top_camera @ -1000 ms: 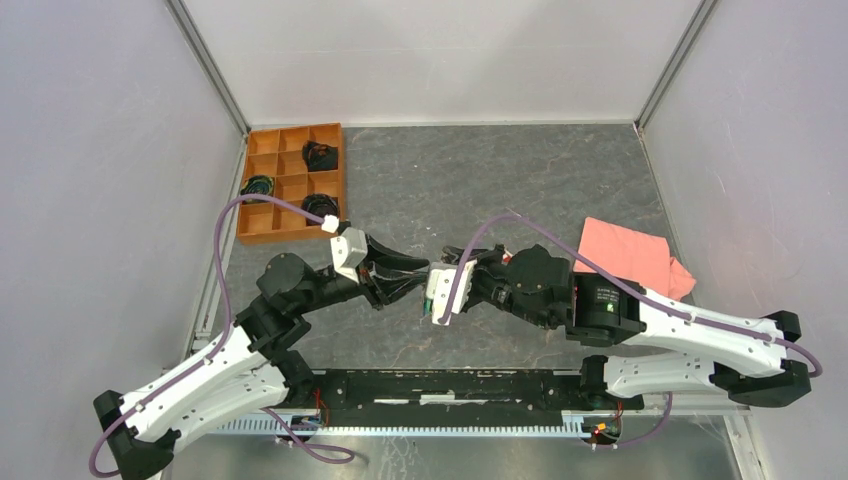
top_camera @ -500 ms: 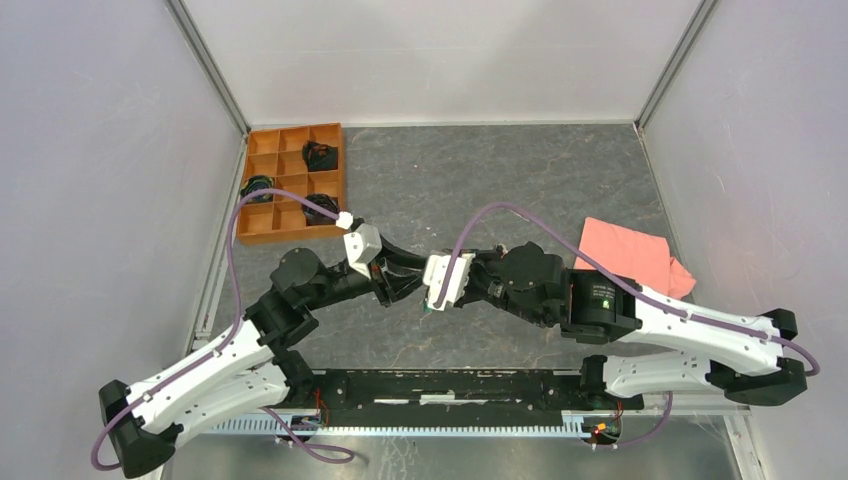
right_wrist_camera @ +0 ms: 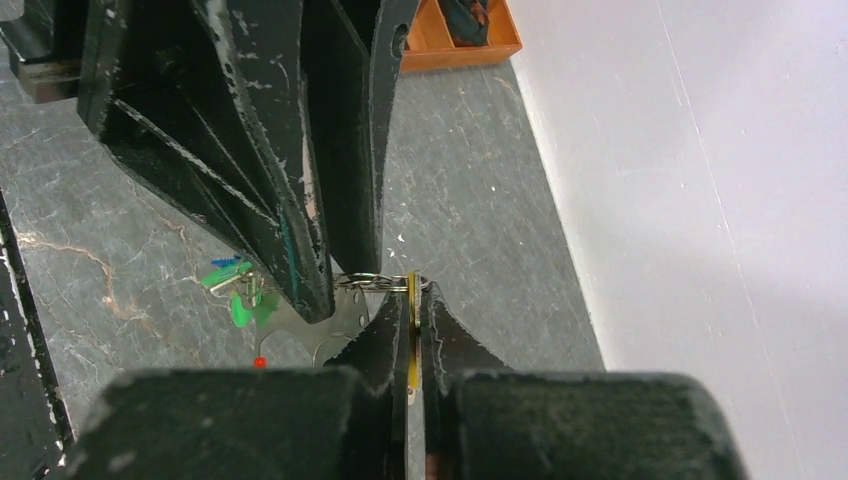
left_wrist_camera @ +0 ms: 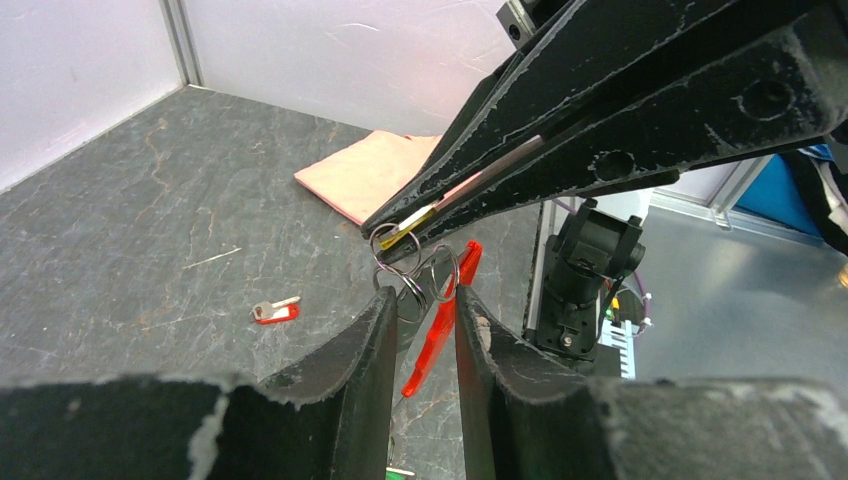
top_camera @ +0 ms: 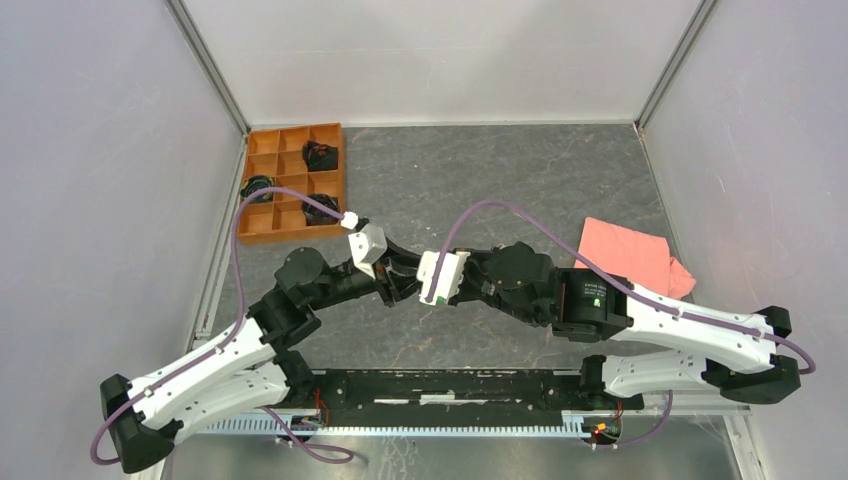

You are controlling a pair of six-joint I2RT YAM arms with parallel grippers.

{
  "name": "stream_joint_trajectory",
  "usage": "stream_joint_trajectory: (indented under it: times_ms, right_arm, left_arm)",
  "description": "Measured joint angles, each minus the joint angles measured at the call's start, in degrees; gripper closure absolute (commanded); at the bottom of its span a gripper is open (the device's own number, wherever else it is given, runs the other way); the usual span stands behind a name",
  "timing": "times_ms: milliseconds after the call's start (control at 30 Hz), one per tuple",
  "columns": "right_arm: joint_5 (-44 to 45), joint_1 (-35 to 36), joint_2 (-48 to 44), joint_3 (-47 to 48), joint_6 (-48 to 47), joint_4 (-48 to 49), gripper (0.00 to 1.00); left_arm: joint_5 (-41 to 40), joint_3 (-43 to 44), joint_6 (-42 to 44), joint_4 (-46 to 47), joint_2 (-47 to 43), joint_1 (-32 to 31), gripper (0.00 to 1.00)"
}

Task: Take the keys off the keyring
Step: Remove the key from the keyring.

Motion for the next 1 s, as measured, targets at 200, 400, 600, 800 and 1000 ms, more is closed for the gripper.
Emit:
stream_joint_trajectory:
  times_ms: [200,400,600,800,1000]
  right_arm:
    - [-0.26,0.00,0.09,0.09,0.15,-0.39,1.00]
    - [-0.66,0.00,0.57,0.15,0.52,-0.96,1.00]
    - [0.44,0.00,0.61,0.15,0.76,-1.25,1.00]
    - [2.56,0.00,0.44,0.15,0.96,-1.11,1.00]
    - [3.43,-0.20,-0.55,-0.87,1.14,-0.76,1.00]
  left_arm:
    - [-2.05,0.35,1.18,-0.04,0.72,-0.15,0.71]
    - [-3.32,0.92,2.01,-0.90,1.55,-0.42,0.91]
    - [-3.76,1.09,3.04,-1.75,1.51,-0.42,0.98]
    - [-3.80,1.09,4.07,-1.86,0.22,-0.42,0.98]
    - [-3.58,1.07,4.26,-1.68,-0.59,-0.48,0.98]
